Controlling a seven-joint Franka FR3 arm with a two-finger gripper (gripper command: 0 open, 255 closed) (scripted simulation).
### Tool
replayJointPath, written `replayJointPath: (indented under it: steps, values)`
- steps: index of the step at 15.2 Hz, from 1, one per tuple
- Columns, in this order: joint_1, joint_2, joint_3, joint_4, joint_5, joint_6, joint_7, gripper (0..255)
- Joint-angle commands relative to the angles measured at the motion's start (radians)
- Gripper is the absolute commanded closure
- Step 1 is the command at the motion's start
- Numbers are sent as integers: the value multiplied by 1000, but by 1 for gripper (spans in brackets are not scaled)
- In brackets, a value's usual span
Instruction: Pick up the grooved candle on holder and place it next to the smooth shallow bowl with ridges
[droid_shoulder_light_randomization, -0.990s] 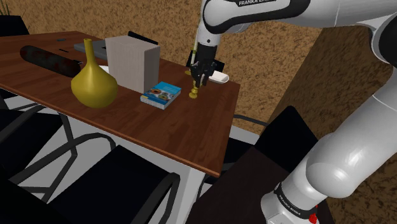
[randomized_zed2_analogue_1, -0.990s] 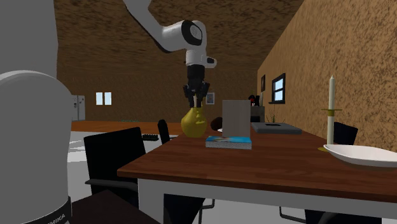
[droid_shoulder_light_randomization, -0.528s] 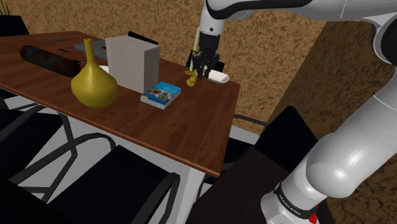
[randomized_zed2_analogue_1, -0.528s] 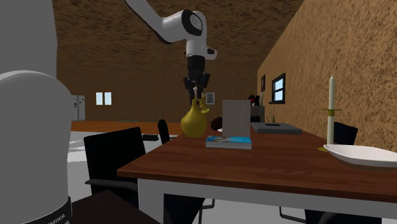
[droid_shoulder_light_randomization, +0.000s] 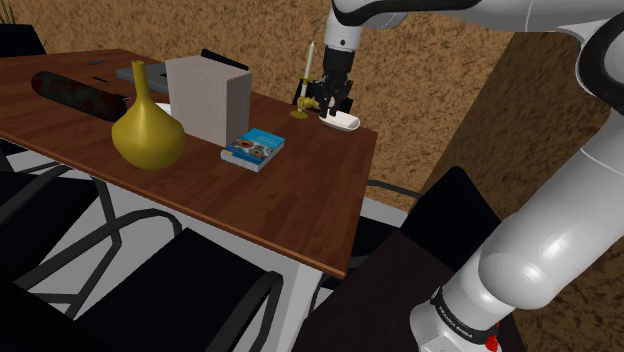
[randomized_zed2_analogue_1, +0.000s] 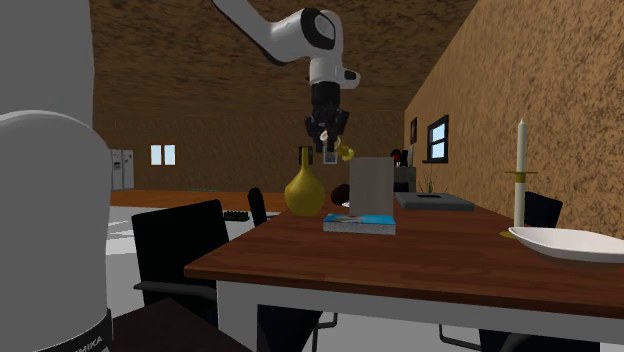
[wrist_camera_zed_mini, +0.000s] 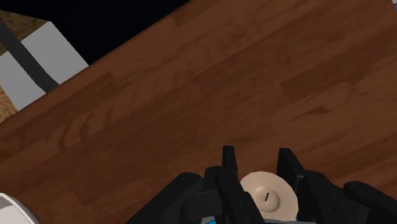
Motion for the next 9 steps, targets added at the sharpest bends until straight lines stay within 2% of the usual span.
replayJointPath:
  steps: [1,9]
  values:
    - [-21,23,-23,16,-5,8,-43,255]
    - [-109,152,-104,131,-10,28,-211,255]
